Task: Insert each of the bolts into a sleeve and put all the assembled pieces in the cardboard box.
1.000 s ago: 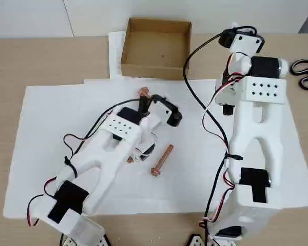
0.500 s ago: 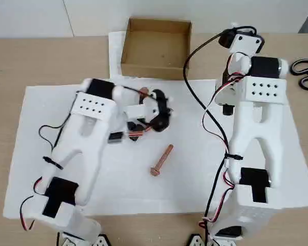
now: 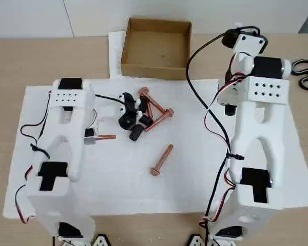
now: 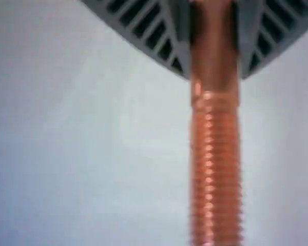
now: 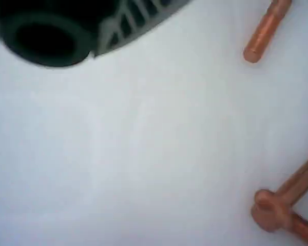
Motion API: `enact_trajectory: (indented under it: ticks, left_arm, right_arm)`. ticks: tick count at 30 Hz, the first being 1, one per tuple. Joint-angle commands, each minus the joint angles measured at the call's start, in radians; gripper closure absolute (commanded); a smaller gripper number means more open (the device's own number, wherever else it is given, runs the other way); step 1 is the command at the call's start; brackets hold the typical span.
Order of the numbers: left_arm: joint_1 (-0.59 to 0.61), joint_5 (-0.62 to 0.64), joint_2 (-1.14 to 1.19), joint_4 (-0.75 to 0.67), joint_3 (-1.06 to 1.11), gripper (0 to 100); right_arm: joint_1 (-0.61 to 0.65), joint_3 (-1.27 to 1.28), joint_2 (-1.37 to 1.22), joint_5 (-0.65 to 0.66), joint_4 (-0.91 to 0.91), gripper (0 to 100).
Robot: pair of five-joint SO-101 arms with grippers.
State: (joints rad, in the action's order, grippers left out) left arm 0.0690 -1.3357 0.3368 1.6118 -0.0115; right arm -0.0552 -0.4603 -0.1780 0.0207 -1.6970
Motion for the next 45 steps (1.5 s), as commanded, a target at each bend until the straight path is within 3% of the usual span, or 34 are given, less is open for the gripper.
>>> enact_trajectory:
  ticks: [1,8,16,23,25,29,31,33,37,41,45]
  left_arm:
    - [0.012,-0.324,0.038,-0.106,-0.047,99]
    - [0.012,-0.296,0.066,-0.132,-0.084,92]
    - [0.006,-0.054,0.064,-0.127,-0.197,91]
    - [0.008,0.479,0.064,0.048,-0.449,91]
    - [0.000,0.706,0.064,0.138,-0.532,91]
    - [0.014,1.280,0.063,0.141,-0.562,92]
    - [0.018,1.510,0.063,0.143,-0.556,92]
    - [0.021,1.633,0.063,0.143,-0.518,92]
    - [0.011,1.737,0.063,0.143,-0.361,92]
    - [-0.011,1.919,0.064,0.141,-0.225,91]
    - [-0.018,2.088,0.064,0.140,-0.220,91]
  right_arm:
    - [-0.001,-0.051,0.068,0.009,0.002,99.5]
    - [0.010,-0.051,0.067,0.009,0.002,99.5]
    - [0.099,-0.051,0.067,0.074,0.002,99.5]
    - [0.111,-0.051,0.065,0.078,0.025,99.5]
    - [0.105,-0.054,0.065,0.078,0.035,99.5]
    - [0.102,-0.054,0.062,0.078,0.056,99.5]
    - [0.102,-0.054,0.062,0.078,0.061,99.5]
    - [0.102,-0.054,0.062,0.078,0.064,99.5]
    - [0.102,-0.054,0.062,0.078,0.064,99.5]
    - [0.102,-0.054,0.067,0.078,0.058,99.5]
    - [0.102,-0.054,0.067,0.077,0.056,99.5]
